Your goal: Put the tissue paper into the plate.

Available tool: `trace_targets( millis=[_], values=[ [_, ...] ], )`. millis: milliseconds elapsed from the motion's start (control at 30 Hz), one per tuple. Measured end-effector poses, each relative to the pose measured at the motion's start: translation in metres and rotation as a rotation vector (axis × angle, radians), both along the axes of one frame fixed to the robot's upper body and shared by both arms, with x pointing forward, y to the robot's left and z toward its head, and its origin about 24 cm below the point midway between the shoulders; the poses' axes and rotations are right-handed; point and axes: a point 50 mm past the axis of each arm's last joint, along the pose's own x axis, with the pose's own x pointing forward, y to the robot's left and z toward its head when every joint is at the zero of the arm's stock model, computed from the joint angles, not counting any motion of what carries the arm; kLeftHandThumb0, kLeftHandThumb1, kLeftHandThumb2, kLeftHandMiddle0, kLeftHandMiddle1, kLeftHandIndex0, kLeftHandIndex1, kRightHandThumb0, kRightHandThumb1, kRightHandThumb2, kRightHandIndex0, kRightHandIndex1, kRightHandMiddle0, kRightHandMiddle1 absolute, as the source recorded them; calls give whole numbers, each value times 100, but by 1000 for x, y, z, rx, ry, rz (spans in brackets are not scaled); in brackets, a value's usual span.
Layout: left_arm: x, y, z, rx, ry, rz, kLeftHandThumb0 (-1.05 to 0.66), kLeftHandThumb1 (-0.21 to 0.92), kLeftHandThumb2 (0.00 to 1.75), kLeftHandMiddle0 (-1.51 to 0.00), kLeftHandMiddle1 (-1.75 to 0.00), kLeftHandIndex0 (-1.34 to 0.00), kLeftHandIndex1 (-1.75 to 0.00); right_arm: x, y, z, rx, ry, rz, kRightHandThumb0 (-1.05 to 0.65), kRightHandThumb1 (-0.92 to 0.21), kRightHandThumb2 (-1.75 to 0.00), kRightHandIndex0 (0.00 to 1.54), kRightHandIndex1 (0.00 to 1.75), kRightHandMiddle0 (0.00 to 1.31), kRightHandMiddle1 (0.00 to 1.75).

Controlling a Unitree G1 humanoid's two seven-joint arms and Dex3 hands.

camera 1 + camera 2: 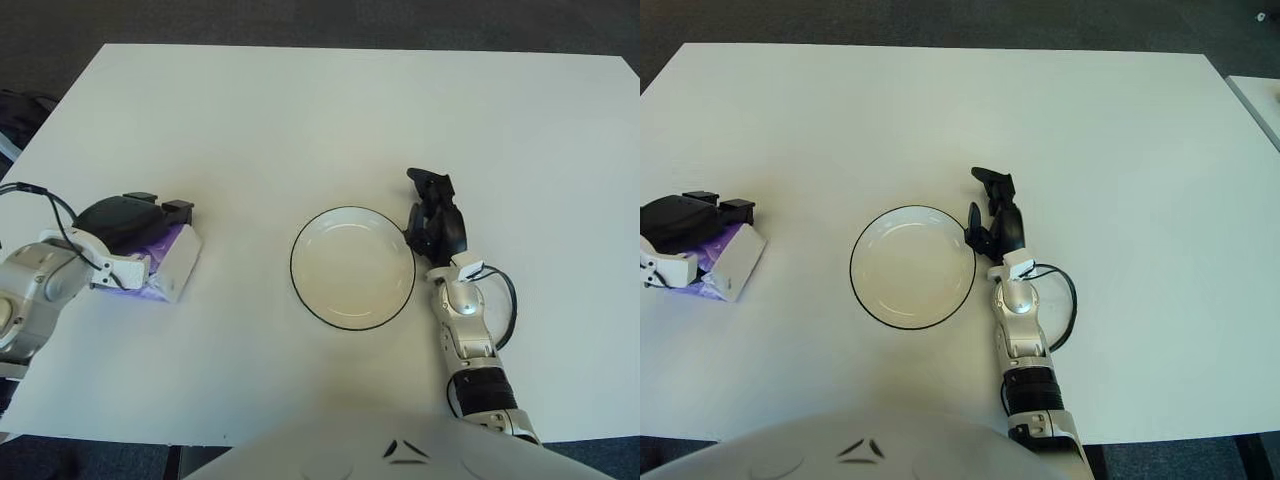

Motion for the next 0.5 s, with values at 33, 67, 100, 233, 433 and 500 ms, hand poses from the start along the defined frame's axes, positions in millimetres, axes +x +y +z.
trace_targets(
  millis=[33, 67, 100, 233, 433, 500],
  values=[
    [2, -3, 5, -14, -19, -6, -1, -10, 175, -89, -175, -78, -164, 0, 0, 0, 0, -1, 1, -60, -92, -82, 27, 34, 0, 106],
    [4, -7, 12, -28, -42, -14, -1, -9, 175, -89, -175, -77, -165, 1, 0, 1, 1, -3, 2, -60, -92, -82, 27, 34, 0, 106],
    [5, -12, 20, -41, -63, -21, -1, -9, 175, -88, -175, -76, -166, 1, 0, 1, 1, -4, 2, -60, -92, -82, 27, 34, 0, 106],
    [8, -33, 58, -97, -167, -77, -1, -9, 175, -88, -175, -75, -167, 3, 0, 2, -1, -9, 6, -60, -92, -82, 26, 34, 0, 106],
    [3, -53, 90, -141, -299, -170, -1, -8, 175, -88, -175, -74, -168, 6, 1, 3, 0, -11, 12, -60, -92, -82, 27, 35, 0, 107],
    [2, -56, 92, -150, -310, -184, -1, -8, 175, -88, -175, -75, -168, 6, 1, 3, 0, -10, 12, -61, -92, -82, 27, 35, 0, 107]
  ],
)
